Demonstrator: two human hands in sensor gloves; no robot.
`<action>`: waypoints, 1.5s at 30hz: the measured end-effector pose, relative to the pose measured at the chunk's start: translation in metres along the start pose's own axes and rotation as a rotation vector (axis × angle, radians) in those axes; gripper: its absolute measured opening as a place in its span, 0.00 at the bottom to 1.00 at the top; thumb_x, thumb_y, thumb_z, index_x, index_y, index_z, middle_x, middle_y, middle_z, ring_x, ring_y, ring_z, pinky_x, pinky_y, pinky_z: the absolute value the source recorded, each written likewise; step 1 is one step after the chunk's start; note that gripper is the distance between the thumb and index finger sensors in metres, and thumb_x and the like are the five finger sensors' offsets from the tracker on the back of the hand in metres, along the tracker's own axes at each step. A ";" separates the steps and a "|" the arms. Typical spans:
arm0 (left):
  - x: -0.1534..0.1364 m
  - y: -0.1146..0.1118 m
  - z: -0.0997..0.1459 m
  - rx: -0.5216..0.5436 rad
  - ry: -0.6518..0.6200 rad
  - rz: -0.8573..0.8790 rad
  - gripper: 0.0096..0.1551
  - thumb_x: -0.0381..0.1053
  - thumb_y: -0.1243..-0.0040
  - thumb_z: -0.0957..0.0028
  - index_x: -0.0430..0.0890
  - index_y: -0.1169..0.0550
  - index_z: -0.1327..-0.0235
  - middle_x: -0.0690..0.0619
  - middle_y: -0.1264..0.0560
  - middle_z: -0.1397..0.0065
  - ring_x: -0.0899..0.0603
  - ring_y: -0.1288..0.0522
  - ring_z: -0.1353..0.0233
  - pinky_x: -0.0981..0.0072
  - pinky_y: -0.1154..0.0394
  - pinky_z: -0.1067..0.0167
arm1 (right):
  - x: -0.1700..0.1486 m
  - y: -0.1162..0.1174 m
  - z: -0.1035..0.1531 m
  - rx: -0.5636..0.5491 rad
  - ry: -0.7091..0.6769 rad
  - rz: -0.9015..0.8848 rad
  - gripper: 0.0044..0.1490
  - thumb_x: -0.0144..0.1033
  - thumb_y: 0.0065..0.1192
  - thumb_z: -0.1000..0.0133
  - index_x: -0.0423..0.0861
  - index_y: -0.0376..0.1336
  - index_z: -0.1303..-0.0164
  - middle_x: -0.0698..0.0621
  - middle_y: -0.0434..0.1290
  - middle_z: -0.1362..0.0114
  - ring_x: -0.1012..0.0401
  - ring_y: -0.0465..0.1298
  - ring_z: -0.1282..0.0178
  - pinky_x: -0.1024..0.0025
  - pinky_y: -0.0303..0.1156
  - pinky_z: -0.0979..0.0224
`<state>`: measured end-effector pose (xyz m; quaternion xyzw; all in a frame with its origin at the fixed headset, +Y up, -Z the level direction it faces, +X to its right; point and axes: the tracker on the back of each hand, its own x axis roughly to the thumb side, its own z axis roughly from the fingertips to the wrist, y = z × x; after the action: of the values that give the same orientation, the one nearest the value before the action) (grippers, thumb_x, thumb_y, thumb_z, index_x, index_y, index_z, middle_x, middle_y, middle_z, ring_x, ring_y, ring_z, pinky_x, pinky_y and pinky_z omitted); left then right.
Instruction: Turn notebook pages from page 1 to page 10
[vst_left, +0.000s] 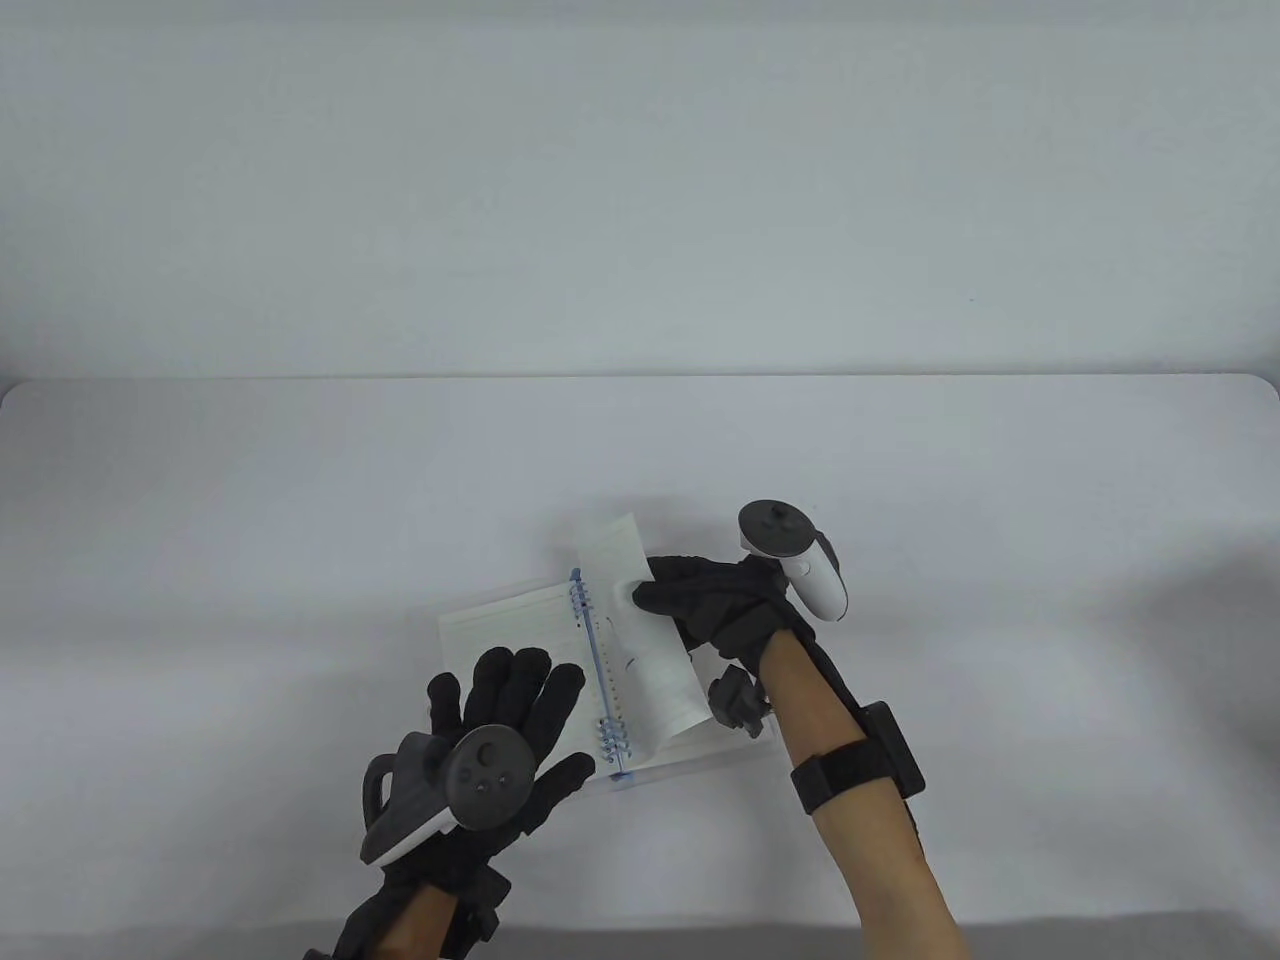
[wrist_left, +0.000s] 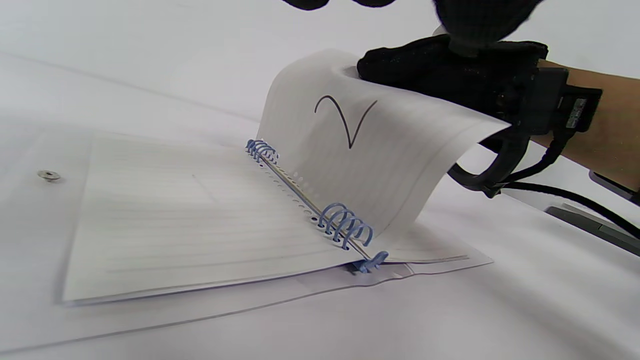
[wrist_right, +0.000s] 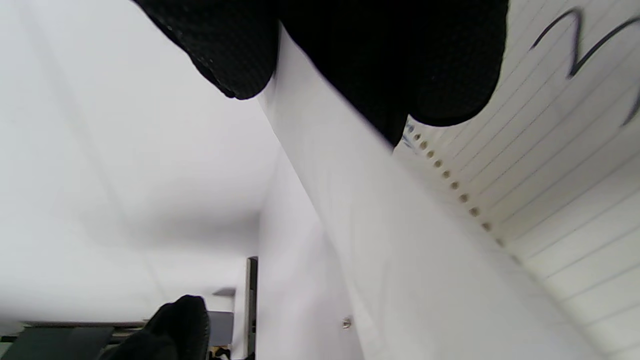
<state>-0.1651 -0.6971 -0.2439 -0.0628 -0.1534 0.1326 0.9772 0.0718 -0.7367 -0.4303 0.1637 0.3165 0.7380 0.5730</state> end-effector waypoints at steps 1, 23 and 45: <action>0.000 0.000 0.000 0.001 0.000 0.001 0.47 0.73 0.59 0.38 0.65 0.59 0.10 0.54 0.60 0.05 0.38 0.65 0.08 0.37 0.72 0.21 | 0.001 0.004 -0.001 -0.002 -0.010 -0.014 0.36 0.35 0.63 0.35 0.34 0.56 0.21 0.45 0.76 0.32 0.48 0.79 0.40 0.52 0.74 0.40; -0.002 0.002 0.001 0.029 0.003 0.006 0.47 0.73 0.60 0.38 0.65 0.60 0.11 0.54 0.62 0.05 0.38 0.67 0.08 0.37 0.73 0.21 | -0.005 0.072 -0.026 0.029 -0.025 0.012 0.41 0.38 0.60 0.34 0.33 0.49 0.19 0.41 0.68 0.25 0.46 0.74 0.33 0.51 0.72 0.36; 0.000 0.000 0.001 0.001 0.002 -0.002 0.47 0.73 0.59 0.38 0.64 0.59 0.10 0.54 0.61 0.05 0.38 0.66 0.08 0.37 0.73 0.21 | -0.001 0.000 0.000 -0.290 -0.055 0.376 0.52 0.57 0.59 0.37 0.38 0.45 0.14 0.40 0.61 0.17 0.39 0.62 0.23 0.41 0.61 0.29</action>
<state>-0.1655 -0.6967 -0.2435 -0.0624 -0.1522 0.1318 0.9775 0.0725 -0.7380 -0.4297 0.1558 0.1555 0.8647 0.4516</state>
